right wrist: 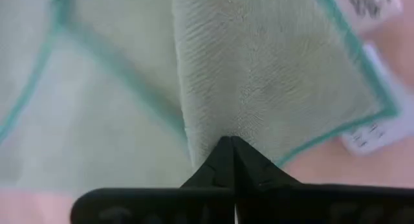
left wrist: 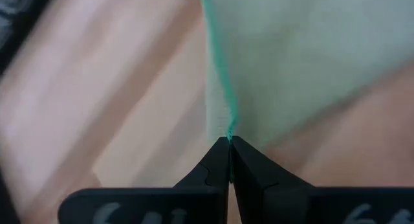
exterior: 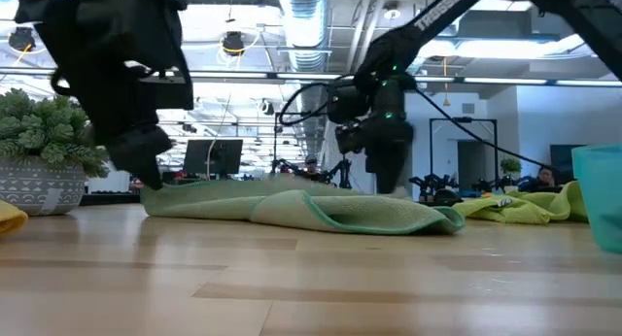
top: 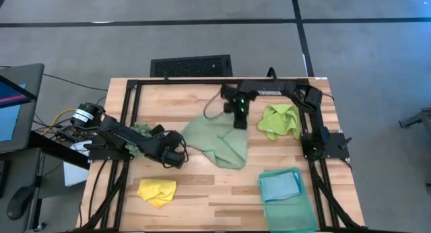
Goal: Fold microfiber towels
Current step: Fold the green microfiber cloth
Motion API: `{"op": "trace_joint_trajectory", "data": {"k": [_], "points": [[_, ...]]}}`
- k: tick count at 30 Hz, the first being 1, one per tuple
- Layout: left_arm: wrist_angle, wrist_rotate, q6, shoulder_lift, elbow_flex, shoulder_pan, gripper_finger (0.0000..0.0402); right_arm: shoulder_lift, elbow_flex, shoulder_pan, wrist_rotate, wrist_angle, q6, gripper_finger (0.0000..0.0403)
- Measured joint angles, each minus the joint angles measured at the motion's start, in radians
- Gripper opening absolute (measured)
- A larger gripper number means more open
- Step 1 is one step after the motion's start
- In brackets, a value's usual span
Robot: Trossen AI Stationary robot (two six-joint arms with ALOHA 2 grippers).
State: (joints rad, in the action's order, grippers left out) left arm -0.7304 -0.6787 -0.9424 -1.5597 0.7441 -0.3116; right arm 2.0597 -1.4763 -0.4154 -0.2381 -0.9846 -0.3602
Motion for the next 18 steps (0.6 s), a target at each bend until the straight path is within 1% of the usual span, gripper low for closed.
{"op": "trace_joint_trajectory", "data": {"k": [3,6,9,13,16,18], "points": [[0.009,0.033,0.015,0.0,0.0,-0.032,0.0,-0.06,0.09,0.073,-0.001,-0.035,-0.057,0.0009],[0.014,0.038,0.015,0.0,0.0,-0.052,0.0,-0.122,0.161,0.129,-0.003,0.017,-0.056,0.0015],[0.017,0.039,0.013,0.0,0.0,-0.059,0.0,-0.172,0.197,0.147,0.0,0.077,-0.023,0.0036],[0.033,0.043,0.012,0.0,0.0,-0.059,0.0,-0.224,0.2,0.124,-0.001,0.126,-0.006,0.0084],[0.046,0.044,0.016,0.0,0.0,-0.059,0.0,-0.243,0.199,0.093,-0.013,0.224,0.021,0.0132],[0.049,0.045,0.017,0.0,0.0,-0.059,0.0,-0.233,0.199,0.073,-0.045,0.284,0.023,0.0168]]}}
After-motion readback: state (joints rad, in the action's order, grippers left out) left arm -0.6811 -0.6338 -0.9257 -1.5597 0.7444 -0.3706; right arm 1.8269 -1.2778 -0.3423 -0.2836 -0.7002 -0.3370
